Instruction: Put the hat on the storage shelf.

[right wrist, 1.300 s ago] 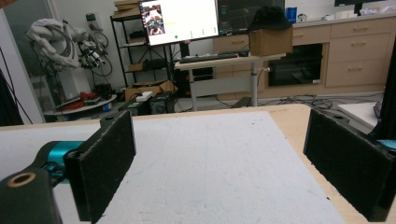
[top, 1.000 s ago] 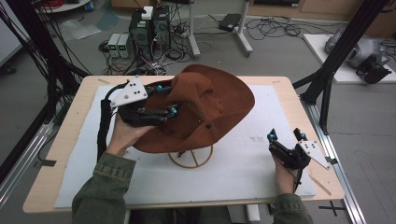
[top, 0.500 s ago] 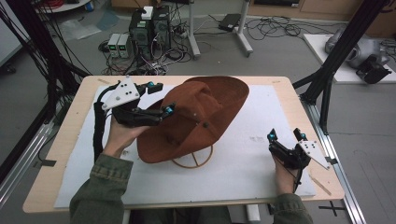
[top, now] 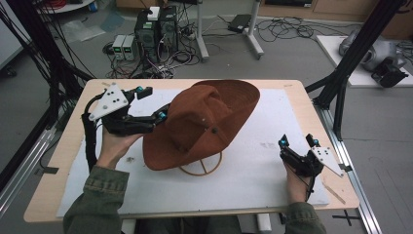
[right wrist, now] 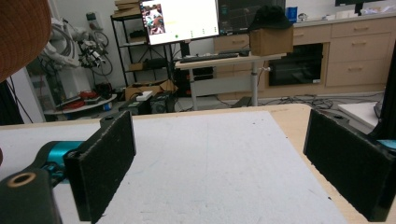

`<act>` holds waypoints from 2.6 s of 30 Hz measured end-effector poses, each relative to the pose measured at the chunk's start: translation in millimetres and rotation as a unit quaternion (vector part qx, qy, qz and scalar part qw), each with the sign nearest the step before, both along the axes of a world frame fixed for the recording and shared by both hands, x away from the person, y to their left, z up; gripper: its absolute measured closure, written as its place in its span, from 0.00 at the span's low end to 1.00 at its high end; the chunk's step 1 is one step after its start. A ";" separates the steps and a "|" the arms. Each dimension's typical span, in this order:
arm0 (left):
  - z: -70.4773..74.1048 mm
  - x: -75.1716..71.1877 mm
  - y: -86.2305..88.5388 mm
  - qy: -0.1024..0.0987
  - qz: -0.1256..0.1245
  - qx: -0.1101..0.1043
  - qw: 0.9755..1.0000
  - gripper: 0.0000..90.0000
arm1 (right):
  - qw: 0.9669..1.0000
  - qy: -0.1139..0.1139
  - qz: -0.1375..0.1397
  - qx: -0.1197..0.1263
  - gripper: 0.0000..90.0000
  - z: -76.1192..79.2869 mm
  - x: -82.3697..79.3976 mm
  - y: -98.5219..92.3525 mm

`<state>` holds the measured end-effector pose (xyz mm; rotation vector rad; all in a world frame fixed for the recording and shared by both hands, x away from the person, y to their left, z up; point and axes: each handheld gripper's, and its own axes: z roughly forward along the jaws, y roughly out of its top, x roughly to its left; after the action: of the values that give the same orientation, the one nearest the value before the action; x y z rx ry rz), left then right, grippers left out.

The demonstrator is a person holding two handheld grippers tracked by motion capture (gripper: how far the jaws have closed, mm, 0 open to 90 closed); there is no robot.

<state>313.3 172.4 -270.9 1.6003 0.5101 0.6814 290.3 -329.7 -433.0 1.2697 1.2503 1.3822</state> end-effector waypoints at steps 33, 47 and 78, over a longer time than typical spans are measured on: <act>-74.6 -51.9 94.2 -0.048 0.299 -0.088 0.949 0.23 | 1.000 0.000 0.001 0.002 0.09 -0.2 -1.5 2.5; -112.1 -62.8 112.2 -0.022 0.339 -0.102 0.935 0.23 | 1.000 0.001 -0.001 0.004 0.09 -0.3 -2.2 2.8; -154.8 -65.3 121.7 0.019 0.380 -0.071 0.922 0.22 | 1.000 0.004 0.001 0.007 0.09 -0.6 -4.4 2.2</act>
<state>248.0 294.0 -425.7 1.2537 1.2126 1.1560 285.9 -327.6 -433.6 1.2860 1.2502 1.3912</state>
